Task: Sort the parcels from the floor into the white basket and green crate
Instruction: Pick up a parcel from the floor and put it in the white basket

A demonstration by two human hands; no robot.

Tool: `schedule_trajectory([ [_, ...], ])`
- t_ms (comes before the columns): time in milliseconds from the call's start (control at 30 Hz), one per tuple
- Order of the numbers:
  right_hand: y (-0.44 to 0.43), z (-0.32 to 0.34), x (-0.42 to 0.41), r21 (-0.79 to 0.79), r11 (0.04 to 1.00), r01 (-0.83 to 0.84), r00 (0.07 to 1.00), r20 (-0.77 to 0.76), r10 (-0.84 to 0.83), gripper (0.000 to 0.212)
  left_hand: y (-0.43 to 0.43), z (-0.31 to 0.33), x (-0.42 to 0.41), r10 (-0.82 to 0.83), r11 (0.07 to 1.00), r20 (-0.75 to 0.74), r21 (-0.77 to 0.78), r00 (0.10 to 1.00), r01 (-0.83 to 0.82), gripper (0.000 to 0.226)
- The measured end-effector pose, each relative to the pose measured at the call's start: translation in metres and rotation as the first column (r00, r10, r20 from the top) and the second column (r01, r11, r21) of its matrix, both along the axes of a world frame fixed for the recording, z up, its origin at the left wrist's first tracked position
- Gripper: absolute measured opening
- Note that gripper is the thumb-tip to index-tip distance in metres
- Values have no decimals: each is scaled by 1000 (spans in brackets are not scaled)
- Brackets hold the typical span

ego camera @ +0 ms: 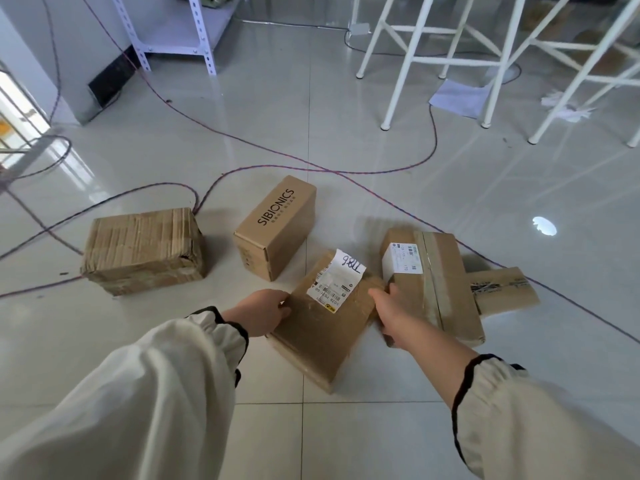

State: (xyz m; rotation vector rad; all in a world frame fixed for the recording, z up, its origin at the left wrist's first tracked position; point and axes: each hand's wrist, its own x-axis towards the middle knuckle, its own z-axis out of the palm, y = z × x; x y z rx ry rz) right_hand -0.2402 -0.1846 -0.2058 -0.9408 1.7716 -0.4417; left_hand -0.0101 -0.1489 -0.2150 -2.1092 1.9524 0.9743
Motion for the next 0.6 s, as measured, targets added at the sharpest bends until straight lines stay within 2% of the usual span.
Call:
schedule_trajectory([
  [67,-2,1,-5,-110,993,-47,996,-78,38,38,-5,3,0,-23,1000,9,10,1000,23,39],
  [100,-2,1,-6,-128,987,-93,991,-105,80,26,-7,4,0,-19,1000,13,-1,1000,19,39],
  [200,0,3,-11,-102,972,-214,961,-202,190,8,-9,4,3,94,988,138,-135,986,-76,37],
  [267,-1,1,-12,-38,970,-240,941,-256,223,22,-4,4,7,266,953,191,-197,945,-229,44],
  [300,-2,0,-12,39,972,-233,940,-245,236,22,-2,4,10,344,933,176,-170,922,-316,50],
  [367,1,5,-10,260,932,-251,942,-155,297,13,1,4,14,492,871,83,-30,867,-491,57],
  [400,2,10,-11,369,878,-304,931,-80,356,19,2,4,16,542,839,44,26,839,-543,59],
  [467,5,20,-14,540,739,-404,894,63,443,35,1,1,19,556,831,9,-15,831,-556,61],
  [533,9,27,-17,634,618,-466,854,140,500,42,-2,1,18,570,811,-111,-82,814,-579,58],
  [567,9,30,-18,647,606,-463,847,122,517,44,-3,1,16,577,797,-214,-63,788,-601,56],
  [600,9,30,-19,627,648,-432,857,61,512,43,-3,3,14,574,791,-299,-41,763,-611,54],
])
